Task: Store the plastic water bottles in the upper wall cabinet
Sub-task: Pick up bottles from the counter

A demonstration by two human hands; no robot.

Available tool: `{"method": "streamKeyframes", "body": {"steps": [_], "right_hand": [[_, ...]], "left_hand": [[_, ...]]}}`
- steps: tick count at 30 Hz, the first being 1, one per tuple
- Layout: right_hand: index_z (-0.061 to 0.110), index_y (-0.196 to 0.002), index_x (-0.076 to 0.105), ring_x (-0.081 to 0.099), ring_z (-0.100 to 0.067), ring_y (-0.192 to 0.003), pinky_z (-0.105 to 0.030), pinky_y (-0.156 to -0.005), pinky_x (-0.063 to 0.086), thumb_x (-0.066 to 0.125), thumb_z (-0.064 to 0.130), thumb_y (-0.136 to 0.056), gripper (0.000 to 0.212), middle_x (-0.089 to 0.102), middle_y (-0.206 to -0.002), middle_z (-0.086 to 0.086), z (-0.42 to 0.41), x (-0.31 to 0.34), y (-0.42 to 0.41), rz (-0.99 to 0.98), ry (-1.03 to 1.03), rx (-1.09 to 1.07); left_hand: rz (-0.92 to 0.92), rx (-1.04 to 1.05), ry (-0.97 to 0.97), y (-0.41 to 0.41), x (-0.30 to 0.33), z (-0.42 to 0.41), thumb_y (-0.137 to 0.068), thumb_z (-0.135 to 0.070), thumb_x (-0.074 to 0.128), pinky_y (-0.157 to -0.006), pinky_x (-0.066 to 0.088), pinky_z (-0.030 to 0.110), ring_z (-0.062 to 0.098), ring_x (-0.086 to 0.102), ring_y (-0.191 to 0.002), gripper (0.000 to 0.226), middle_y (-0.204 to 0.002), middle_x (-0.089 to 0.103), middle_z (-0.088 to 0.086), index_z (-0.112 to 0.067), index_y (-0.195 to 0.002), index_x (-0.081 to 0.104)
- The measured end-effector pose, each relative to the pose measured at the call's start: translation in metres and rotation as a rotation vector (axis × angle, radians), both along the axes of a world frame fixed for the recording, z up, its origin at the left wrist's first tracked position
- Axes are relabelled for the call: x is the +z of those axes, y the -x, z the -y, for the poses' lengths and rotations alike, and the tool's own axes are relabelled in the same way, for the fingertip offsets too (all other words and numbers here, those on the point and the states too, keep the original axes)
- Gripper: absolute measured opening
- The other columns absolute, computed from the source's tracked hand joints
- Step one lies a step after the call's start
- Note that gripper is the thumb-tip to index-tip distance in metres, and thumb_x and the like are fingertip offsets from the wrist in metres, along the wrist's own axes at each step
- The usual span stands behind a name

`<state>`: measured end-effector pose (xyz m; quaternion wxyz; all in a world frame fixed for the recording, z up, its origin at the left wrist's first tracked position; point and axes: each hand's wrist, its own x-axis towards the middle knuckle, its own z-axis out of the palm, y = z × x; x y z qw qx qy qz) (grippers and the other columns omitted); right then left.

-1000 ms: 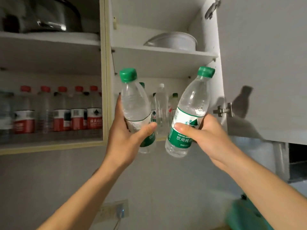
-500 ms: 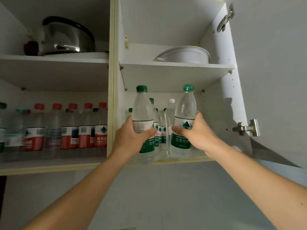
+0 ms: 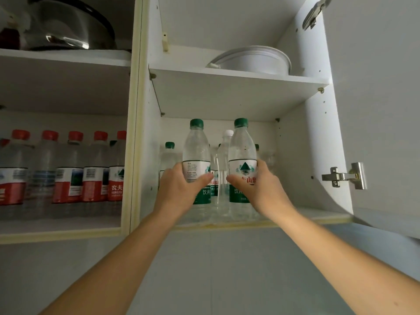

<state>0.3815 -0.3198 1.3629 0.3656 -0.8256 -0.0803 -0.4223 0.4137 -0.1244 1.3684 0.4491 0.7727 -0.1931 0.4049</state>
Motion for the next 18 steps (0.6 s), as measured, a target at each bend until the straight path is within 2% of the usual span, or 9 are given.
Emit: {"method": "streamKeyframes", "body": {"steps": [3,7,10,13,18], "right_hand": [[0.017,-0.136,0.042,0.066,-0.026,-0.102,-0.050,-0.089,0.056,0.064,0.064,-0.088,0.071,0.067,-0.118,-0.003,-0.003,0.000,-0.010,-0.019,-0.013,-0.023],[0.013,-0.134,0.043,0.066,-0.025,-0.097,-0.052,-0.087,0.057,0.064,0.061,-0.089,0.069,0.068,-0.114,-0.008,-0.003,0.000,-0.021,-0.027,-0.025,0.007],[0.012,-0.131,0.044,0.067,-0.027,-0.095,-0.053,-0.085,0.057,0.065,0.059,-0.089,0.066,0.068,-0.110,-0.006,-0.004,0.001,-0.026,-0.029,-0.021,0.023],[0.012,-0.124,0.046,0.068,-0.028,-0.091,-0.054,-0.083,0.058,0.066,0.056,-0.090,0.060,0.068,-0.105,-0.005,-0.002,0.000,-0.032,-0.025,-0.034,0.049],[0.012,-0.125,0.046,0.069,-0.025,-0.093,-0.051,-0.084,0.059,0.068,0.052,-0.090,0.057,0.069,-0.109,-0.005,0.000,-0.001,-0.039,-0.020,-0.035,0.080]], "left_hand": [[-0.016,-0.001,0.005,-0.008,0.000,0.005,-0.082,-0.057,0.074,-0.072,0.057,0.033,0.013,0.066,-0.085,0.049,-0.098,0.069,-0.003,-0.019,-0.111,0.064],[-0.058,-0.039,0.009,-0.020,0.002,0.010,-0.085,-0.054,0.074,-0.074,0.059,0.034,0.016,0.068,-0.088,0.044,-0.099,0.069,-0.003,-0.019,-0.110,0.063],[-0.070,-0.033,0.022,-0.028,0.002,0.015,-0.085,-0.051,0.075,-0.068,0.054,0.027,0.015,0.066,-0.088,0.043,-0.103,0.069,0.000,-0.017,-0.109,0.062],[-0.098,-0.020,0.040,-0.036,0.002,0.022,-0.085,-0.053,0.075,-0.077,0.054,0.035,0.023,0.063,-0.096,0.047,-0.110,0.065,0.005,-0.015,-0.108,0.061],[-0.114,-0.016,0.044,-0.041,0.001,0.027,-0.086,-0.053,0.074,-0.088,0.056,0.043,0.024,0.063,-0.100,0.049,-0.116,0.063,0.007,-0.014,-0.112,0.058]]}}
